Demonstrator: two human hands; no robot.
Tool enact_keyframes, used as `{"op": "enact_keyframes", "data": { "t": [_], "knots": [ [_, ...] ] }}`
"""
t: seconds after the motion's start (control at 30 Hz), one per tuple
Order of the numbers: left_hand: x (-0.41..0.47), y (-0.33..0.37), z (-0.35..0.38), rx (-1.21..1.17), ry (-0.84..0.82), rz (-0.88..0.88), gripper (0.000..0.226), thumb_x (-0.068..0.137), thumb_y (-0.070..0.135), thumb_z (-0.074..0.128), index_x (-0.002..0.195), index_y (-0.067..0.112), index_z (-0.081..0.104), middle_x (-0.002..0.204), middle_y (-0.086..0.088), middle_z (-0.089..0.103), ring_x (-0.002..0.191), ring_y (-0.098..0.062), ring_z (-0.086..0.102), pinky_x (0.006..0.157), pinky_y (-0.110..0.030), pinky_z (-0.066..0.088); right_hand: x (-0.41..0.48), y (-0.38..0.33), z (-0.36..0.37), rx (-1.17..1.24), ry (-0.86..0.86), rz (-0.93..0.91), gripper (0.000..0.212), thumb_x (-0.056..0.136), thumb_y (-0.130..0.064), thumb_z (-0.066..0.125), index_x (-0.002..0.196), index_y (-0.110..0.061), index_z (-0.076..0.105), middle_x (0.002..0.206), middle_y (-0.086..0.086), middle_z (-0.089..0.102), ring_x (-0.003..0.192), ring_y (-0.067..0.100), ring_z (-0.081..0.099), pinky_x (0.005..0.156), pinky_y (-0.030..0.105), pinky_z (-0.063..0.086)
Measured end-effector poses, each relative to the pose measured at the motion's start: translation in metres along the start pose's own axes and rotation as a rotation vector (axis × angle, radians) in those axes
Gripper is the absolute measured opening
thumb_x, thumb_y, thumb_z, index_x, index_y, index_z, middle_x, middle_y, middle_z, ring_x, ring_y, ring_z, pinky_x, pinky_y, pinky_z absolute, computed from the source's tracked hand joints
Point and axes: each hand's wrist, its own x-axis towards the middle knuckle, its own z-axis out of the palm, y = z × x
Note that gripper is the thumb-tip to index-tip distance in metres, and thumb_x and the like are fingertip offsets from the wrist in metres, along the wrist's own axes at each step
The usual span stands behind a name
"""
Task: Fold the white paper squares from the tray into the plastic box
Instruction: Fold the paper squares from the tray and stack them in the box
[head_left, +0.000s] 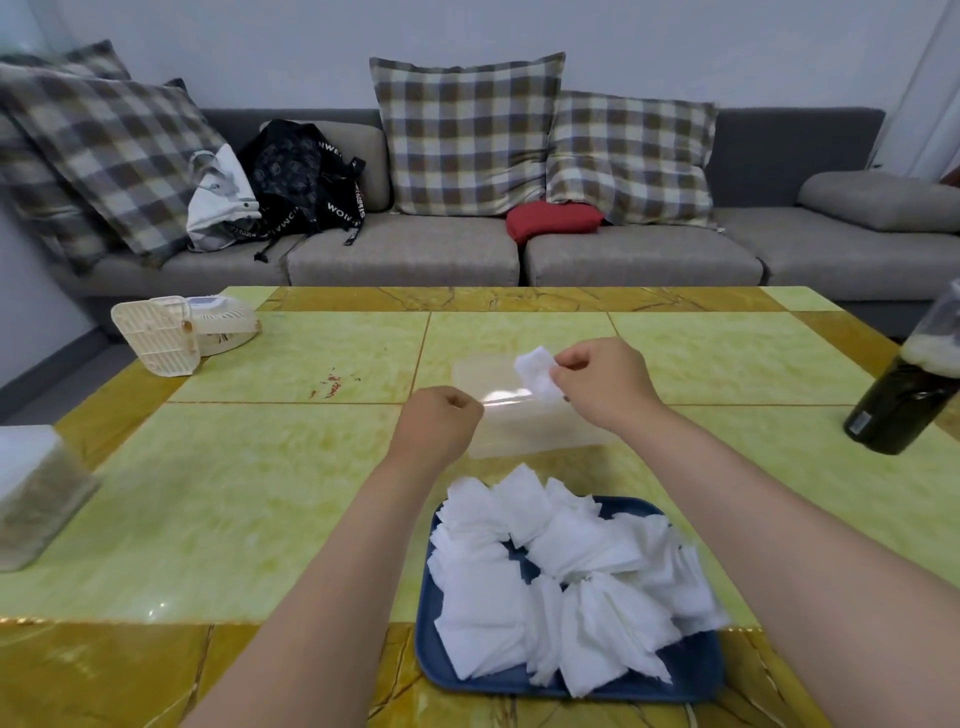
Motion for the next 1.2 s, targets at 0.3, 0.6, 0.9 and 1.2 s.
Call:
{"op": "enact_keyframes", "data": {
  "t": [0.3,0.6,0.9,1.2],
  "knots": [
    [-0.019,-0.015,0.002,0.166,-0.125,0.064,0.071,0.085,0.032,0.075,0.147,0.016,0.044,0.138,-0.001,0.054,0.119,-0.018,0.056,0.093,-0.028,0.045,-0.027,-0.026,0.027,-0.536,-0.179,0.020,0.012,0.079,-0.015,0.061,0.080,-0.018,0.073,0.076,-0.003,0.072,0.074,0.023,0.066,0.076,0.033,0.047],
    [-0.010,-0.031,0.007,-0.017,-0.051,0.055,0.043,0.094,0.011,0.059,0.137,0.014,0.055,0.127,-0.005,0.061,0.113,-0.024,0.062,0.098,-0.045,0.052,-0.020,-0.036,0.063,-0.060,-0.440,0.295,0.024,0.074,-0.022,0.075,0.084,-0.001,0.078,0.076,0.010,0.078,0.075,0.027,0.077,0.080,0.043,0.063],
    [-0.002,-0.030,0.009,-0.132,-0.028,0.010,0.040,0.093,0.019,0.060,0.133,0.011,0.059,0.121,-0.003,0.063,0.112,-0.024,0.061,0.098,-0.046,0.052,-0.018,-0.036,0.048,-0.069,-0.554,0.287,0.023,0.092,0.001,0.057,0.107,-0.004,0.074,0.091,0.002,0.076,0.066,0.013,0.064,0.049,0.017,0.045],
    [0.000,-0.034,0.012,0.108,-0.003,0.108,0.045,0.095,0.022,0.061,0.139,0.013,0.054,0.132,-0.003,0.061,0.123,-0.018,0.055,0.094,-0.023,0.040,-0.018,-0.028,0.056,0.007,-0.562,0.198,0.032,0.090,0.008,0.055,0.111,-0.005,0.075,0.090,0.010,0.074,0.088,0.020,0.067,0.095,0.039,0.057]
  ]
}}
